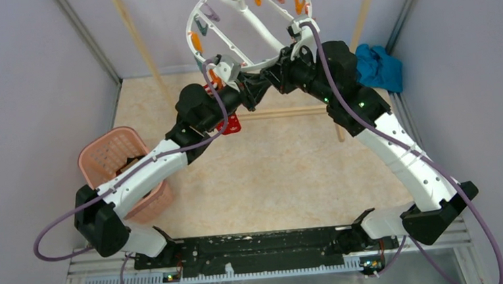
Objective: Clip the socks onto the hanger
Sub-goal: Open the clamp at the hanger.
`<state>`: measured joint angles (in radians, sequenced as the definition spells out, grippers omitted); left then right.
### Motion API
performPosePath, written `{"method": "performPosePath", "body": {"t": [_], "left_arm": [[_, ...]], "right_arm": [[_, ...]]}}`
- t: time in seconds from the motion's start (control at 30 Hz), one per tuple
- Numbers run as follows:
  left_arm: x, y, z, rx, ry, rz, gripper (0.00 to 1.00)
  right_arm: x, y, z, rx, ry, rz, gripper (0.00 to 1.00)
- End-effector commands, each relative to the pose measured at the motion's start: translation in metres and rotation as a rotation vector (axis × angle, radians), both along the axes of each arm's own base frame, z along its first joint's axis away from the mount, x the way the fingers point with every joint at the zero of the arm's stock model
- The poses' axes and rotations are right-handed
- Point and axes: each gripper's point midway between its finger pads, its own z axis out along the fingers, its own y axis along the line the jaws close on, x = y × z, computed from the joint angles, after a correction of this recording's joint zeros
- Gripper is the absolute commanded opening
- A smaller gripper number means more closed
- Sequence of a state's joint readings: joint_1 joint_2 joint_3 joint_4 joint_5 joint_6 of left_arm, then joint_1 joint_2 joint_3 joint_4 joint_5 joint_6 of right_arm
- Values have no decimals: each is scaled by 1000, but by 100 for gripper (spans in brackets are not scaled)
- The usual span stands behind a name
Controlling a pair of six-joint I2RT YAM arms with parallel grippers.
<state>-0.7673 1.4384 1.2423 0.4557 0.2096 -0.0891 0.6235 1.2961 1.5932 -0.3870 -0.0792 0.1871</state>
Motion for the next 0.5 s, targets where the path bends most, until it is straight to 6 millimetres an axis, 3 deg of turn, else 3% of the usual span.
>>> {"method": "performPosePath", "body": {"t": [0.0,0.1,0.2,0.33,0.47], "left_arm": [[-26,2,26,-37,-75,-63,28],[-29,13,26,-22,-47,-31,52],[-33,26,28,-4,-12,7,65],[-33,57,21,19,59,133,65],[-33,110,7,0,181,343,64]], "right_arm": [[4,-2,23,53,-50,-27,0],[3,-2,24,59,-50,-24,0],[3,0,25,70,-47,-15,0],[4,1,24,76,-47,-13,0],[6,1,24,76,-48,-23,0]]}}
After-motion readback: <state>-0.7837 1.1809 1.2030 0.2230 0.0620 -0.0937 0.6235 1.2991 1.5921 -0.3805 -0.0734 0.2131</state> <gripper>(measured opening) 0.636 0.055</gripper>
